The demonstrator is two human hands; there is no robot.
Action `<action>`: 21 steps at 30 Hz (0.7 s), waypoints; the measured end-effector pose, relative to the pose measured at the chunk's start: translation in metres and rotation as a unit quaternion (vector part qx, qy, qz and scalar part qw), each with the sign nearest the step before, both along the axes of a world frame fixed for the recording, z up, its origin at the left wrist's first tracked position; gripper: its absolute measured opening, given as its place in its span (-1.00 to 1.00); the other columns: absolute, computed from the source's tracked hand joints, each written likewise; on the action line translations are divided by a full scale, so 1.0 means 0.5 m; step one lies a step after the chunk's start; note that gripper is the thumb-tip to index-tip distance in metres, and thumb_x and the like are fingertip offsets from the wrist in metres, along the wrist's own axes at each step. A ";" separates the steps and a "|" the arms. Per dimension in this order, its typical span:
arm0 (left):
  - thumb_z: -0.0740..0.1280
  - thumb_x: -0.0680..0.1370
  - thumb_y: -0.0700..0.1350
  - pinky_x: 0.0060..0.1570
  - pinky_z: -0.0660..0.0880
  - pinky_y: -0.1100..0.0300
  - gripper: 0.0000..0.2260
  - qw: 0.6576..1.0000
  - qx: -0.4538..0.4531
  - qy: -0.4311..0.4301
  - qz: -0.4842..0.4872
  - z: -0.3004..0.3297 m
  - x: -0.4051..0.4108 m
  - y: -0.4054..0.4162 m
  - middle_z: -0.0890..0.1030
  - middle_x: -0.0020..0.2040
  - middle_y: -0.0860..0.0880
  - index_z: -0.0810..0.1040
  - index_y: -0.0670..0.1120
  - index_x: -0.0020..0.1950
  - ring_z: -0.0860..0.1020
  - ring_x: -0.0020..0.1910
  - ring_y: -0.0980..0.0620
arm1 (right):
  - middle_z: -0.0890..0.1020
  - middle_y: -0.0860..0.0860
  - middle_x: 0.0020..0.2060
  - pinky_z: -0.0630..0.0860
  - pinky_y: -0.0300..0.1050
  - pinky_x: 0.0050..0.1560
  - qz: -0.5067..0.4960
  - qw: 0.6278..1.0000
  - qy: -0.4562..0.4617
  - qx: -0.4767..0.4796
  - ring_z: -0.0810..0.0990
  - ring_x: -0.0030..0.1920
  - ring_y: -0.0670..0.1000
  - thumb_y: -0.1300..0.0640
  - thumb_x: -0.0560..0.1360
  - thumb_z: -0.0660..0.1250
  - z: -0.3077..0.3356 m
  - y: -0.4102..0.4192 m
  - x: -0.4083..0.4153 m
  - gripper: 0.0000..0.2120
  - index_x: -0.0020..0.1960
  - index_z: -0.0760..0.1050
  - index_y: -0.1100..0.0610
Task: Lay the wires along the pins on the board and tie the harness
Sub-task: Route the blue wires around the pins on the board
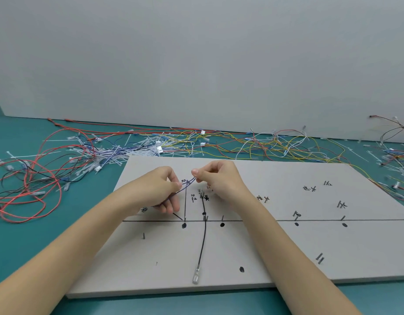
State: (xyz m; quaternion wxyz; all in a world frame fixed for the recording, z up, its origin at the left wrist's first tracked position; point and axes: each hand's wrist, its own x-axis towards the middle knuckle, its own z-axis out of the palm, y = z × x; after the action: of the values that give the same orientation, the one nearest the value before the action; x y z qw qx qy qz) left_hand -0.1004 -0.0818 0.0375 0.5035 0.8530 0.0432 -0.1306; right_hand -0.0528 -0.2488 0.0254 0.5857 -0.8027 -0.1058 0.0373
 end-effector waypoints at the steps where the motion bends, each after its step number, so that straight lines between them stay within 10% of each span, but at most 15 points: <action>1: 0.13 0.67 -0.14 -0.61 0.36 0.31 -0.89 1.000 0.006 -0.005 0.001 -0.002 -0.002 -0.004 0.61 -0.48 -0.08 0.34 -0.13 -0.03 0.49 -0.60 0.07 | 0.64 0.00 -0.33 0.46 -0.26 -0.35 -0.002 1.000 -0.006 -0.010 0.50 -0.41 -0.11 0.11 0.46 0.47 -0.002 0.004 0.004 -0.80 -0.28 0.59 0.18; 21: -0.02 0.67 -0.09 -0.57 0.34 0.32 -0.87 0.998 0.064 -0.007 0.005 -0.035 -0.007 -0.028 0.65 -0.43 -0.08 0.24 -0.11 0.02 0.49 -0.58 0.08 | 0.64 0.04 -0.30 0.43 -0.23 -0.29 0.017 0.999 0.013 -0.038 0.49 -0.37 -0.13 0.14 0.47 0.46 -0.019 0.034 0.039 -0.84 -0.19 0.62 0.23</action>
State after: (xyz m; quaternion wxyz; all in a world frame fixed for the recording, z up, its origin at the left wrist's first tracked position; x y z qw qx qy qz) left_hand -0.1041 -0.0956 0.0197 0.4485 0.8843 0.0519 -0.1190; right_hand -0.0330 -0.2320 0.0160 0.5556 -0.8217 -0.1107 0.0620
